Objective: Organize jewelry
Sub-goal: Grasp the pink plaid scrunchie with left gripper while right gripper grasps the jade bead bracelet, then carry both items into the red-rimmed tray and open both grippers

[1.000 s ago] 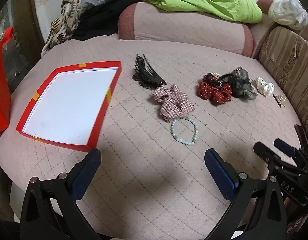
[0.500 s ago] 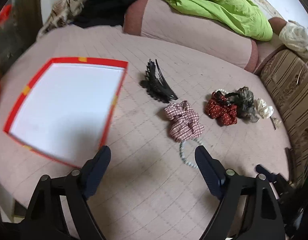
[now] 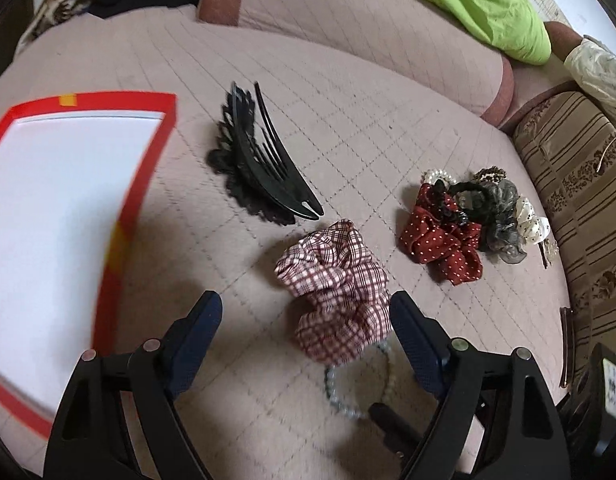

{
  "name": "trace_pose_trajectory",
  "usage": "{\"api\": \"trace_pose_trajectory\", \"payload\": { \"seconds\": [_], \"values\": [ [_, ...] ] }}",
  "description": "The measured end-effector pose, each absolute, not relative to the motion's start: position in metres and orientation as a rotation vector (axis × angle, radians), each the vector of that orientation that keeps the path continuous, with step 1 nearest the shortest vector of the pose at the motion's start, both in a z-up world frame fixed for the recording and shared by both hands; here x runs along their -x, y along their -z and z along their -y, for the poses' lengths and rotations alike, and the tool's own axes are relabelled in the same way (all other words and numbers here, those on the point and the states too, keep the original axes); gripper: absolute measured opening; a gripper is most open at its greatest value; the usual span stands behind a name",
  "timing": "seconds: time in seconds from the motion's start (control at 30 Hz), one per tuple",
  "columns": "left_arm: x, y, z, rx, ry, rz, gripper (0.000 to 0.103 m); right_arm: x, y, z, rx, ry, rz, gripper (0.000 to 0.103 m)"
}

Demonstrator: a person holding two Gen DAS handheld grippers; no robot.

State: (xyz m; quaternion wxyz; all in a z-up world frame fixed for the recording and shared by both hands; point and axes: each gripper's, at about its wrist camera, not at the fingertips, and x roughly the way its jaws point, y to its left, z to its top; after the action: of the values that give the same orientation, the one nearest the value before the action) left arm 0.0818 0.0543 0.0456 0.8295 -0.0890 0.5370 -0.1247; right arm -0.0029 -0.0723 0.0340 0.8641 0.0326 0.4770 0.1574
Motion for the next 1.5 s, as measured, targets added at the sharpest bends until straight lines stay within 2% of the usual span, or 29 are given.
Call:
{"api": "trace_pose_trajectory", "payload": {
  "seconds": [0.07,0.17,0.27,0.3,0.33,0.37,0.67,1.0,1.23,1.5],
  "values": [
    [-0.087,-0.039,-0.052,0.201,0.277,-1.154,0.080,0.000,-0.033,0.071,-0.075,-0.329,-0.991,0.048],
    [-0.093,-0.029,-0.050,0.226,0.303,-1.186,0.064,-0.004,-0.030,0.069,-0.069,-0.320,-0.988,0.043],
    [-0.089,-0.024,-0.043,0.194,0.300,-1.174,0.044,-0.003,-0.028,0.064,-0.040,-0.300,-0.976,0.027],
    [-0.087,-0.024,-0.041,0.188,0.308,-1.176,0.021,-0.002,-0.028,0.064,-0.038,-0.302,-0.974,0.022],
    [-0.087,-0.023,-0.039,0.192,0.319,-1.190,0.007,-0.003,-0.029,0.064,-0.041,-0.304,-0.976,0.013],
    [-0.087,-0.023,-0.040,0.201,0.323,-1.200,0.007,-0.003,-0.030,0.063,-0.047,-0.306,-0.979,0.007],
    [-0.050,-0.072,-0.059,0.215,0.320,-1.095,0.007,0.001,-0.061,0.066,-0.121,-0.335,-0.966,0.007],
    [-0.019,-0.112,-0.141,0.253,0.189,-1.001,0.007,0.016,-0.103,0.055,-0.081,-0.345,-0.907,0.007],
    [-0.009,-0.121,-0.219,0.264,0.054,-0.987,0.007,0.018,-0.130,0.030,-0.053,-0.400,-0.894,0.007],
    [-0.014,-0.107,-0.287,0.245,-0.070,-1.013,0.007,0.003,-0.148,-0.055,0.034,-0.541,-0.898,0.007]
  ]
}}
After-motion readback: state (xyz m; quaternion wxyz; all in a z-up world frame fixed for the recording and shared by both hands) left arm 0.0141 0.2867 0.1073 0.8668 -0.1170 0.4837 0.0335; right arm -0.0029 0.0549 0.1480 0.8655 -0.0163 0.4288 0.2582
